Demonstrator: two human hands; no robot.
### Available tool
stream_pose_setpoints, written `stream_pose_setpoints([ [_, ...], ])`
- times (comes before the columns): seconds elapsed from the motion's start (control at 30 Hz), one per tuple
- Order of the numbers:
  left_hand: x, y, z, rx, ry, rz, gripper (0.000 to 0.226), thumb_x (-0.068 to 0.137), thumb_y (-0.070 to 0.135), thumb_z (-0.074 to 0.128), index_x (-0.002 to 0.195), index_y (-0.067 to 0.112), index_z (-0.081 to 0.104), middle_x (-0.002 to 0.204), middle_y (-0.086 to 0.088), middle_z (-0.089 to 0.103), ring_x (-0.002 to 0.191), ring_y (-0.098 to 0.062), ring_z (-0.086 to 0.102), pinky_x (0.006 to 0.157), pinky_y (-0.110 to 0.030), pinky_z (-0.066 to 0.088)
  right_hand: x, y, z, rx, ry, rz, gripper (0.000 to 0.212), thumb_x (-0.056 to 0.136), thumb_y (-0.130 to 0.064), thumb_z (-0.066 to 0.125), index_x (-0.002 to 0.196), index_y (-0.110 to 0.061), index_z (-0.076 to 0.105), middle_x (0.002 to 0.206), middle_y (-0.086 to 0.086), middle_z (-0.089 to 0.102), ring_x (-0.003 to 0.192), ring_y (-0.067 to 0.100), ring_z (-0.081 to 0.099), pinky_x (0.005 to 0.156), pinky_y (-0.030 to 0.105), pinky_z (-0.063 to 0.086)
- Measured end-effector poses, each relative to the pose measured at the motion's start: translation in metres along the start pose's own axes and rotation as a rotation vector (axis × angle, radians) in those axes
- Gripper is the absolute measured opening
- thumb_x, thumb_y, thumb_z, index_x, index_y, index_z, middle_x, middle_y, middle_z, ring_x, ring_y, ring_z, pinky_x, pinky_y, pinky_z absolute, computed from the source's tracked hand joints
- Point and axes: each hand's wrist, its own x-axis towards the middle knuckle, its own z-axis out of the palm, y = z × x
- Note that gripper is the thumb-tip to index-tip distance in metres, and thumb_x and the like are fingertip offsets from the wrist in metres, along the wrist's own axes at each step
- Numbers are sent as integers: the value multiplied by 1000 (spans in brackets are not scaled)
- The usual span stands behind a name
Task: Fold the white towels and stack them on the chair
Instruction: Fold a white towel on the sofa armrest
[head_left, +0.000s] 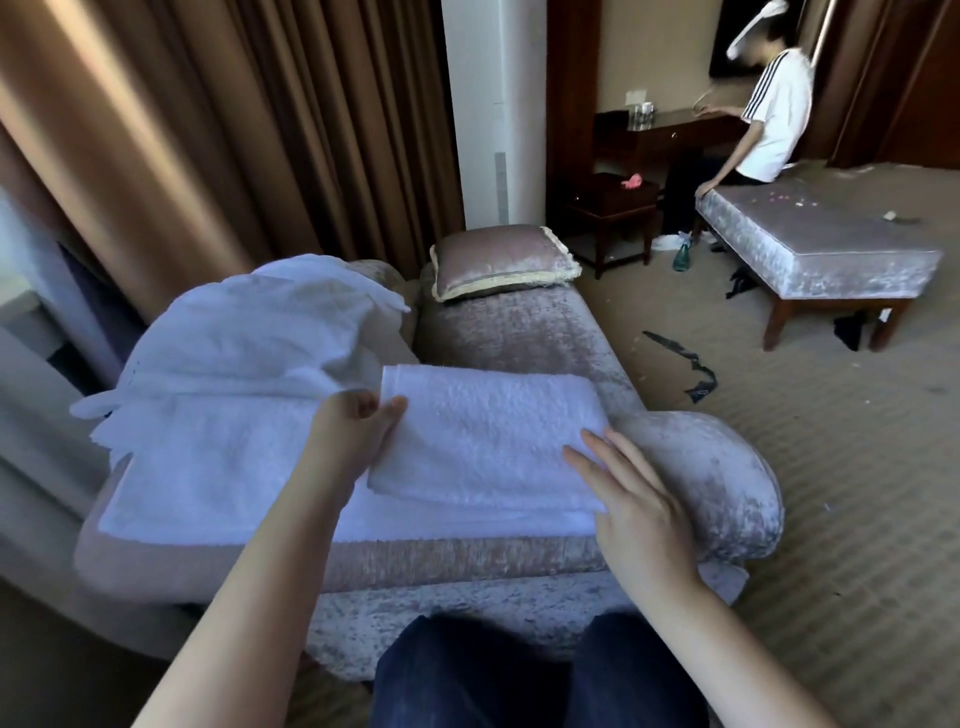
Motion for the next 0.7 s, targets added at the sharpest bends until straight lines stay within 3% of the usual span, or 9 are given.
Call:
stream_pose_setpoints([
  [0.1, -8, -9, 5, 286, -12, 34, 41, 93, 24, 61, 60, 12, 42, 54, 3, 38, 53, -14, 37, 51, -26, 24, -7, 4, 0, 17, -46, -18, 66, 67, 20, 54, 125, -12, 65, 138, 1, 55, 136, 16, 39, 92, 36, 54],
  [0.17, -14, -4, 3, 342, -13, 46, 13, 93, 24, 62, 92, 11, 60, 65, 4, 51, 62, -11, 46, 51, -21, 29, -7, 3, -8, -3, -87, -39, 55, 78, -4, 44, 129, -14, 62, 143, -2, 51, 140, 14, 35, 103, 35, 44],
  [0.2, -15, -5, 2, 378, -14, 58, 30, 92, 24, 63, 117, 10, 56, 78, 0, 60, 71, -15, 52, 55, -22, 34, -7, 2, -13, -26, -113, -61, 54, 80, -15, 42, 131, -15, 61, 144, -2, 49, 141, 14, 33, 108, 37, 38],
  [0.27, -21, -5, 0, 546, 82, 214, 59, 88, 20, 68, 139, 10, 41, 109, -12, 62, 95, -30, 56, 67, -34, 42, -4, -1, -24, -47, -153, -111, 53, 82, -28, 43, 131, -16, 60, 144, -1, 49, 140, 16, 34, 111, 42, 28],
  [0.37, -29, 7, 11, 634, 243, 626, 47, 90, 19, 64, 134, 7, 52, 123, -15, 60, 109, -39, 55, 80, -45, 48, 20, -8, -30, 10, -94, -64, 47, 93, -35, 36, 127, -15, 64, 136, -1, 57, 133, 16, 43, 110, 41, 28],
  [0.43, -30, 12, 32, 615, 157, 781, 42, 95, 30, 50, 129, 8, 59, 126, -11, 62, 113, -34, 58, 89, -45, 49, 47, -16, -20, 10, -65, 14, 51, 97, -37, 30, 128, -10, 61, 133, 3, 59, 129, 21, 49, 109, 41, 35],
  [0.53, -35, -8, 60, 726, 13, 767, 58, 100, 46, 29, 128, 8, 62, 132, -11, 61, 119, -33, 59, 96, -55, 48, 63, -20, 4, -133, -191, 44, 61, 94, -42, 22, 130, -10, 59, 136, 7, 57, 133, 27, 47, 106, 44, 39],
  [0.6, -38, -30, 66, 824, 5, 751, 65, 103, 51, 18, 134, 10, 58, 138, -10, 56, 126, -34, 54, 102, -55, 43, 57, -14, 15, -181, -254, 119, 70, 92, -49, 16, 138, -11, 52, 145, 5, 49, 140, 24, 37, 109, 43, 35],
  [0.7, -37, -46, 71, 823, 90, 818, 58, 102, 49, 28, 139, 11, 52, 144, -10, 50, 133, -33, 47, 108, -54, 33, 50, -6, 22, -191, -197, 167, 66, 94, -50, 24, 137, -9, 53, 143, 5, 51, 139, 23, 38, 108, 43, 40],
])
